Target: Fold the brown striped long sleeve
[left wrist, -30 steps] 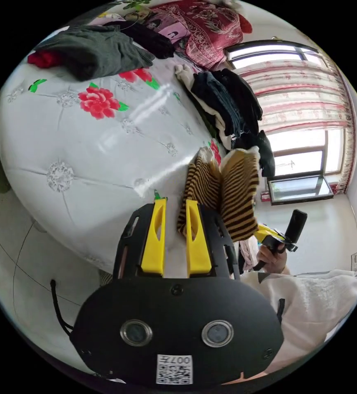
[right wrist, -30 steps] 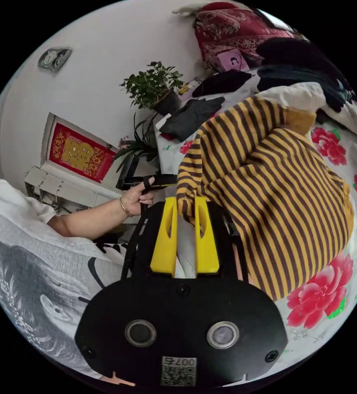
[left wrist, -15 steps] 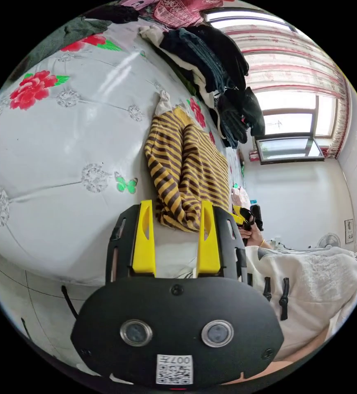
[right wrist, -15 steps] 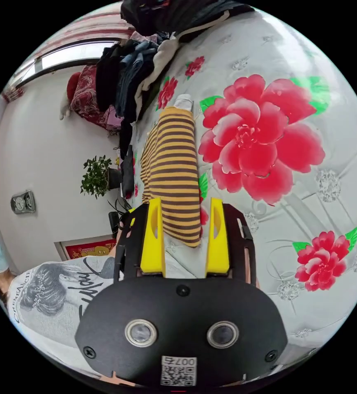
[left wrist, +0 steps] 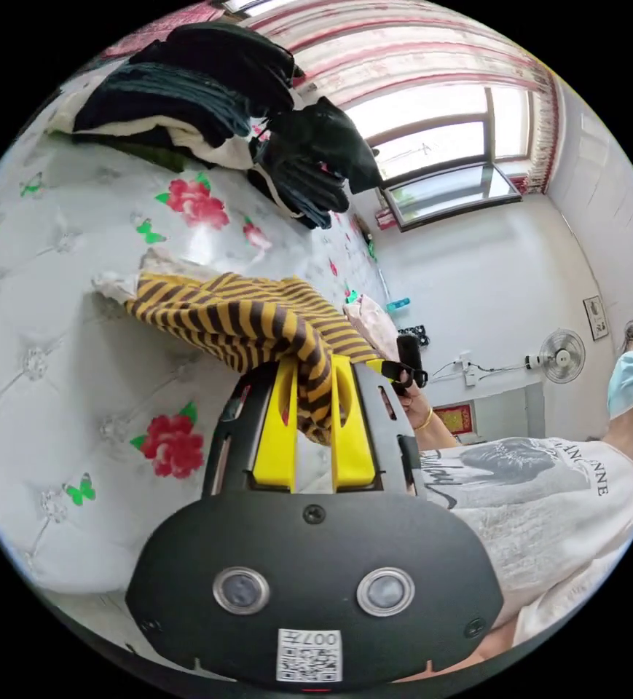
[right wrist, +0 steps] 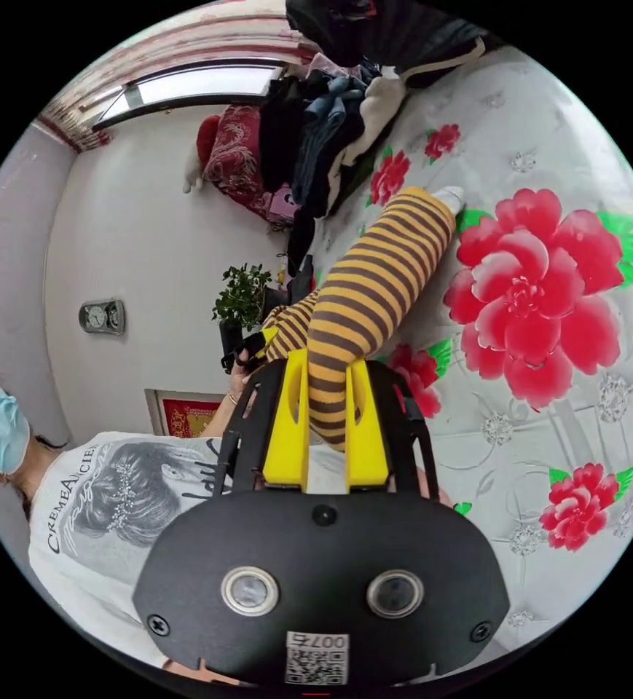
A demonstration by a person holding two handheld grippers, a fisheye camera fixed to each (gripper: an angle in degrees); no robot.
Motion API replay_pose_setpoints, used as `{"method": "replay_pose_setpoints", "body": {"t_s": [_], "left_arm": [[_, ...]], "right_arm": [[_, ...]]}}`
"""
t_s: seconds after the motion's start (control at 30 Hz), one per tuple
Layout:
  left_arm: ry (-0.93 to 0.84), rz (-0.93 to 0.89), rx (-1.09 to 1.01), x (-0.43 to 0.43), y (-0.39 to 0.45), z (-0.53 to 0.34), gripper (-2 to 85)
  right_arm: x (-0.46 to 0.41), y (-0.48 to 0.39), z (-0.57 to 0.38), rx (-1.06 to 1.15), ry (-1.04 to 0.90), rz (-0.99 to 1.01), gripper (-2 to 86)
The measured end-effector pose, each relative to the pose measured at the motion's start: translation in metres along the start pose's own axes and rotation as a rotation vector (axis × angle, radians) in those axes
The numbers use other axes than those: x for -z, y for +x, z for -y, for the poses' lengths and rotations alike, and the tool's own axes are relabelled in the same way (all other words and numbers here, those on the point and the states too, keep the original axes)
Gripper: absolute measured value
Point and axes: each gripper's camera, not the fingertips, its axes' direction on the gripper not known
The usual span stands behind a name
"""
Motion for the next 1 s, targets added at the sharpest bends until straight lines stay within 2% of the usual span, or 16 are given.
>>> {"method": "replay_pose_setpoints", "body": {"t_s": [0.17,0.3,0.37,0.47,0.57,0.63,0.77,0.9,1.0], "left_arm": [[-0.07,-0.159,-0.214,-0.096,0.095,0.099,6.7],[-0.142,-0.234,-0.464,-0.188,0.211,0.162,6.4],[-0.174,-0.269,-0.549,-0.255,0.275,0.191,6.6],[-0.234,-0.182,-0.556,-0.339,0.304,0.202,6.9],[-0.314,-0.115,-0.517,-0.398,0.277,0.176,6.2],[-0.385,-0.062,-0.462,-0.416,0.239,0.149,6.5],[-0.559,0.25,-0.34,-0.402,0.128,0.065,6.3],[-0.574,0.522,-0.087,-0.321,0.046,0.005,5.4],[-0.386,0.718,0.131,-0.213,0.01,-0.037,5.2]], "right_arm": [[0.119,-0.052,-0.004,0.111,0.23,-0.042,3.3],[0.248,-0.124,-0.039,0.259,0.476,-0.244,3.0],[0.296,-0.147,-0.061,0.266,0.587,-0.332,3.2],[0.352,-0.155,-0.088,0.167,0.701,-0.492,3.4],[0.38,-0.106,-0.104,-0.082,0.75,-0.647,3.8],[0.37,-0.054,-0.12,-0.258,0.72,-0.766,3.5],[0.29,-0.016,-0.137,-0.207,0.66,-0.885,2.2],[0.121,0.025,-0.093,-0.116,0.177,-1.0,0.6],[0.009,0.027,-0.062,0.056,-0.122,-1.02,0.0]]}}
